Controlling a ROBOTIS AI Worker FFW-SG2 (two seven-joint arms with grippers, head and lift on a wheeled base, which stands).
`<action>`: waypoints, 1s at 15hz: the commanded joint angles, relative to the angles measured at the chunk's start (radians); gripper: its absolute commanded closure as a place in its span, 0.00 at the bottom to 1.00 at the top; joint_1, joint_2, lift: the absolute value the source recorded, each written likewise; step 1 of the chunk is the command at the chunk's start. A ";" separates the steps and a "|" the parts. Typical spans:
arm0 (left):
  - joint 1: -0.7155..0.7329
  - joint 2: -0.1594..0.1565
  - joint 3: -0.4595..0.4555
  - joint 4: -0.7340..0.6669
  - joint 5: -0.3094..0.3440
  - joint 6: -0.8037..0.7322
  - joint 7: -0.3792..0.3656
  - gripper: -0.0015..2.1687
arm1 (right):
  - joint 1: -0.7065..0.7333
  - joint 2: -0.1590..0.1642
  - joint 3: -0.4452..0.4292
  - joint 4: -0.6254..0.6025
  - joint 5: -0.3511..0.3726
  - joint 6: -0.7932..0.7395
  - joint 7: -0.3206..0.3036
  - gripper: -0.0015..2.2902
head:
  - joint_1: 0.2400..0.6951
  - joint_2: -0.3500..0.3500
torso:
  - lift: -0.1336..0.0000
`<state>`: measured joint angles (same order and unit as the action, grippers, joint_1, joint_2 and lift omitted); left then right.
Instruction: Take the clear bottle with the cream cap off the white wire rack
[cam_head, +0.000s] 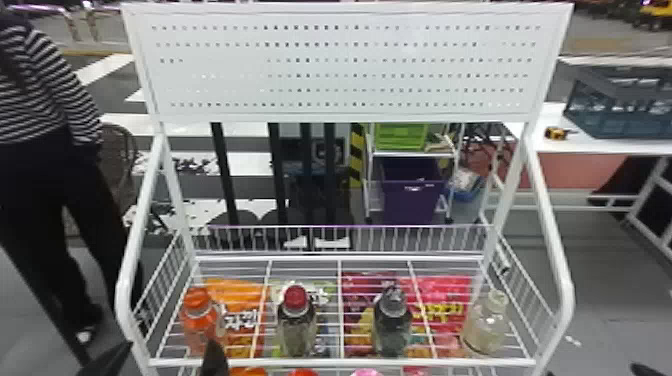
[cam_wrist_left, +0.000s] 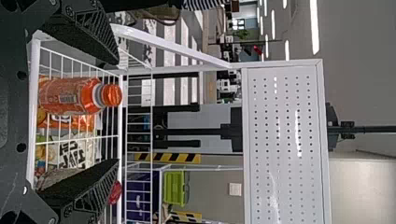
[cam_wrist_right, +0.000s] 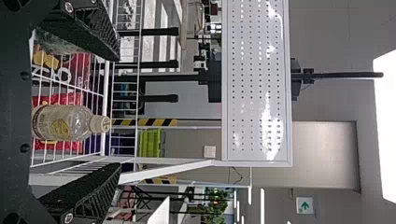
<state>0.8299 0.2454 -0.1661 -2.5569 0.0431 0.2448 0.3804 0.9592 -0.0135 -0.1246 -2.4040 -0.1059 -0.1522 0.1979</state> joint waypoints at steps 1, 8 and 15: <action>0.002 0.000 -0.001 0.001 -0.002 -0.006 0.003 0.07 | 0.004 0.000 -0.001 0.002 0.000 -0.017 0.000 0.04 | 0.57 0.50 | 1.00; 0.005 0.003 -0.006 -0.005 -0.006 -0.021 0.009 0.07 | 0.018 0.001 -0.004 0.003 -0.012 -0.066 0.021 0.04 | 0.57 0.50 | 1.00; 0.038 0.009 -0.020 -0.011 -0.020 -0.055 0.006 0.07 | -0.060 0.006 0.019 0.134 0.025 -0.079 -0.025 0.04 | 0.57 0.50 | 1.00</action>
<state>0.8618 0.2533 -0.1806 -2.5687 0.0307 0.2001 0.3864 0.9445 -0.0105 -0.1146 -2.3351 -0.1071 -0.2211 0.1820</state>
